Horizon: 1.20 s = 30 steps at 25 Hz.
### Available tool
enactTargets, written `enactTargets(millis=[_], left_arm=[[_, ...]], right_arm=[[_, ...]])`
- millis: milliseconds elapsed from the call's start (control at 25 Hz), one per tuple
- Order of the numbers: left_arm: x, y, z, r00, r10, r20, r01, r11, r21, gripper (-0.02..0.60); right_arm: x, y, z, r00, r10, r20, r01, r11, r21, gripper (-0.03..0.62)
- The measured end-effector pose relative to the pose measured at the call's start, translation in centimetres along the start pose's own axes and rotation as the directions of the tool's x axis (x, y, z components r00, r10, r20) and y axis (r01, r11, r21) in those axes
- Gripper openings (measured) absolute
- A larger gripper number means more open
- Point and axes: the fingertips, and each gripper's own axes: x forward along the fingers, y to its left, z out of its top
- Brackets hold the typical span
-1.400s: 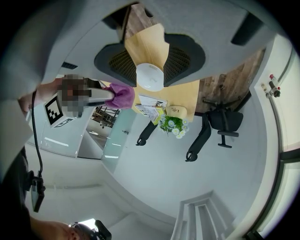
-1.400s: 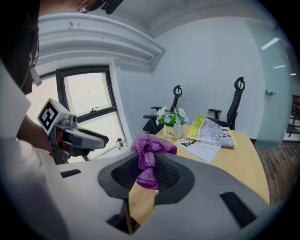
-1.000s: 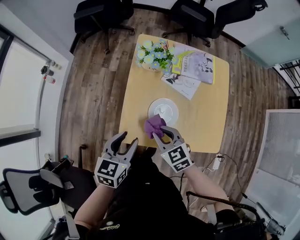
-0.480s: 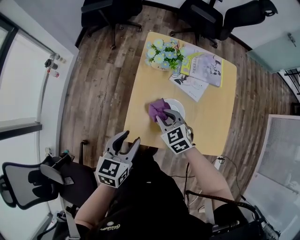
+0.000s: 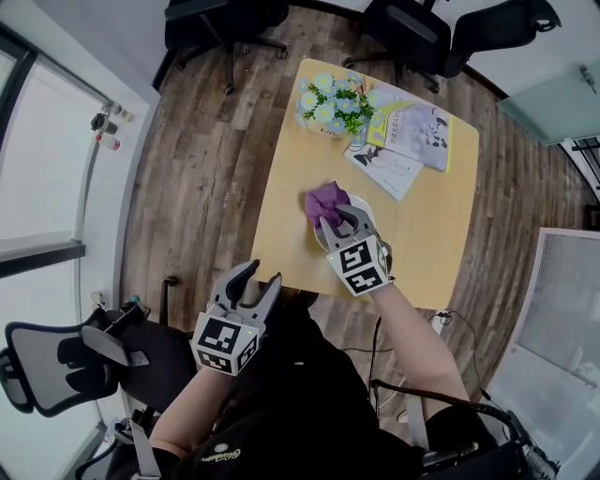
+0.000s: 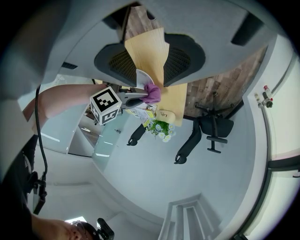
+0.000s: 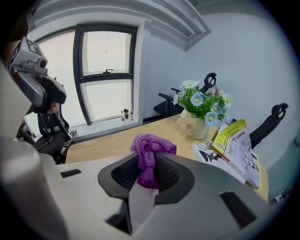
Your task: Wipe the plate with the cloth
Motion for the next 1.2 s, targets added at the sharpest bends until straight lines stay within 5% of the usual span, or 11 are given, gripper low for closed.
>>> enactTargets(millis=[680, 1200], left_arm=[[0.3, -1.1, -0.2, 0.999, -0.031, -0.008, 0.031, 0.999, 0.024, 0.181], [-0.1, -1.5, -0.3, 0.999, -0.031, -0.012, 0.031, 0.999, 0.029, 0.181]], right_arm=[[-3.3, 6.3, -3.2, 0.996, 0.085, -0.006, -0.085, 0.996, -0.002, 0.077], [-1.5, -0.4, -1.6, 1.0, -0.028, -0.012, 0.028, 1.0, -0.006, 0.077]])
